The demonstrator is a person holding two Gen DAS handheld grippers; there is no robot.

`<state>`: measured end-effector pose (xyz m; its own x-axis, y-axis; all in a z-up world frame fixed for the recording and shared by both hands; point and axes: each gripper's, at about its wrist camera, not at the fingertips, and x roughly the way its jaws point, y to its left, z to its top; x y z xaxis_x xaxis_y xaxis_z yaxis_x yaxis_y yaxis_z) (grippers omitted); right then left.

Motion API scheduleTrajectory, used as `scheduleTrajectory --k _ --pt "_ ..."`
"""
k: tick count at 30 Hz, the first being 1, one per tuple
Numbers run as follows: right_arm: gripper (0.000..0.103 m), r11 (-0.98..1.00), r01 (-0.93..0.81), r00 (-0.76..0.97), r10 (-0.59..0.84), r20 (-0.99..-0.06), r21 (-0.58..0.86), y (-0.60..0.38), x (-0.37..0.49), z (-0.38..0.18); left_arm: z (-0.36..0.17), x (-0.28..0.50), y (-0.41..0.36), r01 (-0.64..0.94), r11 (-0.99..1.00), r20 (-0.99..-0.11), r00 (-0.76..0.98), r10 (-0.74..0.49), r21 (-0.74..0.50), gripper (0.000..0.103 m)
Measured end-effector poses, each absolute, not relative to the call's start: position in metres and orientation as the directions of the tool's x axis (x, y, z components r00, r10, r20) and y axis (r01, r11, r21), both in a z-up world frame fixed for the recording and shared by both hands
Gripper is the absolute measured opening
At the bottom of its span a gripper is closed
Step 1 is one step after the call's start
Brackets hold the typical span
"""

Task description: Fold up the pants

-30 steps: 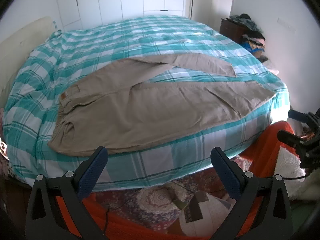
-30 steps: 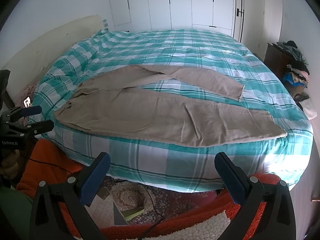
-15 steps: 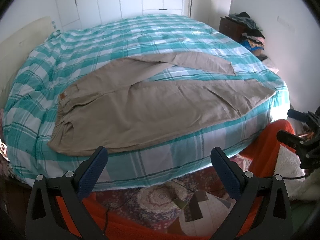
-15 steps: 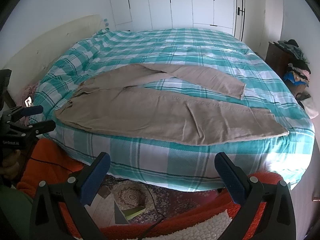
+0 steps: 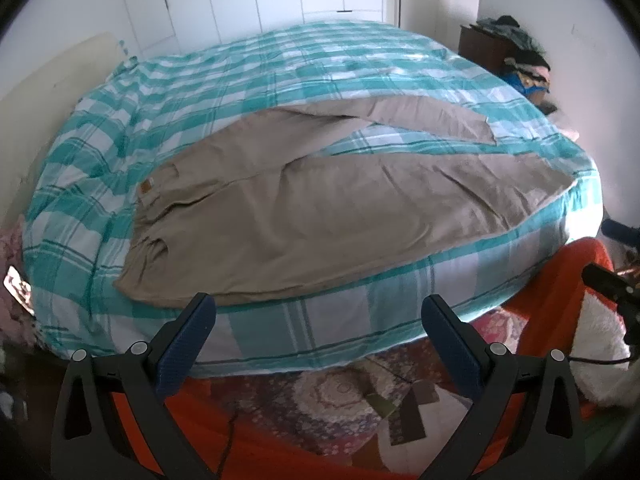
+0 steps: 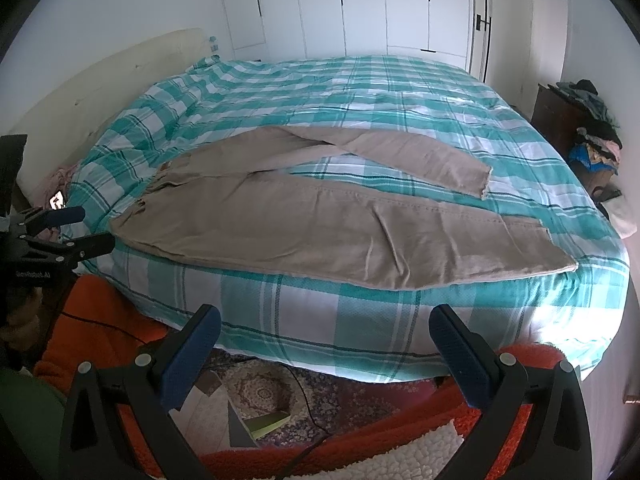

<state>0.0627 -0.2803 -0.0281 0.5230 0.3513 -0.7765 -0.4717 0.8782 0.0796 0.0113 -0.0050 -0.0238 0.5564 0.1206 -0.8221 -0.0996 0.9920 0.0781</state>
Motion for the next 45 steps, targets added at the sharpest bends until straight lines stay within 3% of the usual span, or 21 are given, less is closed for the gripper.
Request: scheduleTrajectory --k 7,22,45 --pt "0.103 0.871 -0.485 0.509 0.352 -0.785 0.076 -0.279 0.065 -0.031 -0.031 0.015 -0.01 -0.092 0.983 -0.826 0.534 0.182 0.157 0.102" --pt "0.103 0.874 -0.479 0.499 0.344 -0.795 0.078 -0.28 0.068 -0.037 -0.043 0.018 -0.014 -0.075 0.976 -0.847 0.486 0.216 0.206 0.102" --pt "0.103 0.873 -0.481 0.472 0.339 -0.814 0.084 -0.274 0.074 -0.048 -0.062 0.034 -0.011 -0.077 0.978 -0.883 0.422 0.207 0.192 0.102"
